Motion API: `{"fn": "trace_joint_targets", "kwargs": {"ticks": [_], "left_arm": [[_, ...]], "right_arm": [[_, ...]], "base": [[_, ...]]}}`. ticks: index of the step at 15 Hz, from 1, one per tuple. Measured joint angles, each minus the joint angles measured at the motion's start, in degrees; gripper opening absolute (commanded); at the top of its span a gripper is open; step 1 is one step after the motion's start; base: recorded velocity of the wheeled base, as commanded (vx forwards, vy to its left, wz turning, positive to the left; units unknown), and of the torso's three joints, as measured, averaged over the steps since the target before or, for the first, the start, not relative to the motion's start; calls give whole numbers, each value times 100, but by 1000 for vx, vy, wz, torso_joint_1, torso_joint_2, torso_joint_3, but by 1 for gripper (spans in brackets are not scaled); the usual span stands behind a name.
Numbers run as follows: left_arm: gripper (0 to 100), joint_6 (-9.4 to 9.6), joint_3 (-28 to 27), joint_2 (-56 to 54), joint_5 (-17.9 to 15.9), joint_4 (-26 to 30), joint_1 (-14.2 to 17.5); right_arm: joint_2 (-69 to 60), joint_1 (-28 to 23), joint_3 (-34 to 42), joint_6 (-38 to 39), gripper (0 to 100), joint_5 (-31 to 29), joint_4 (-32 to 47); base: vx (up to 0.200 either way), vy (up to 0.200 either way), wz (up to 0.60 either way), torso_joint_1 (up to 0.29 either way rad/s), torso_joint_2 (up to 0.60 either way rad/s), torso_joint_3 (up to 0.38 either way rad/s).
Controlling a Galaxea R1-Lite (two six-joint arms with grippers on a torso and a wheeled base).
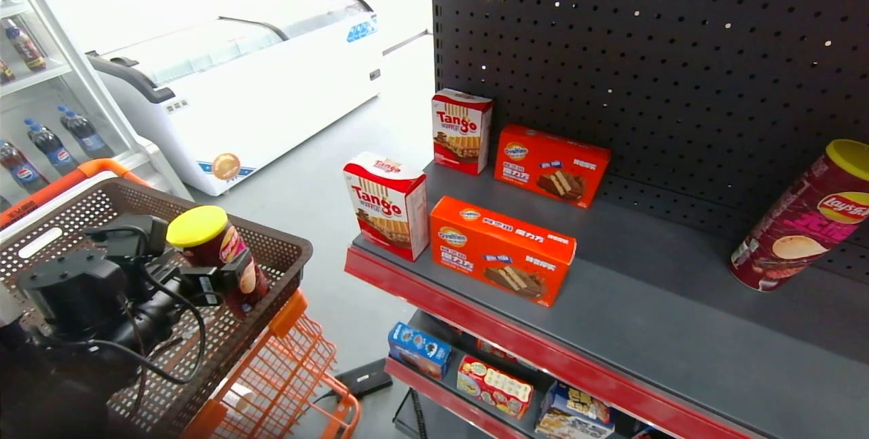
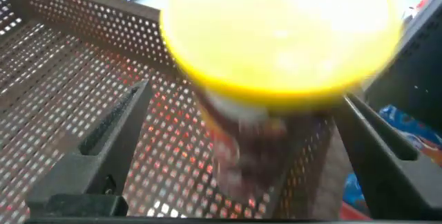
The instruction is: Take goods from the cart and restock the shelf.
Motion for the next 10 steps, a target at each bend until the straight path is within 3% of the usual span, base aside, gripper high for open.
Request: {"fn": "trace_joint_targets", "kwargs": {"ticks": [3,4,10], "left_arm": [[100,20,-796,674,-1,-30,-2],[0,20,-975,846,-1,-33,-7],[0,-2,-1347,1286,-1,-52,-22]], "right_arm": [[0,0,0,0,100,2,0],[0,0,0,-2,100,2,0],[0,0,0,0,100,2,2]], "base": [[0,0,0,0,0,0],[0,0,0,0,0,0],[0,0,0,0,0,0]]}}
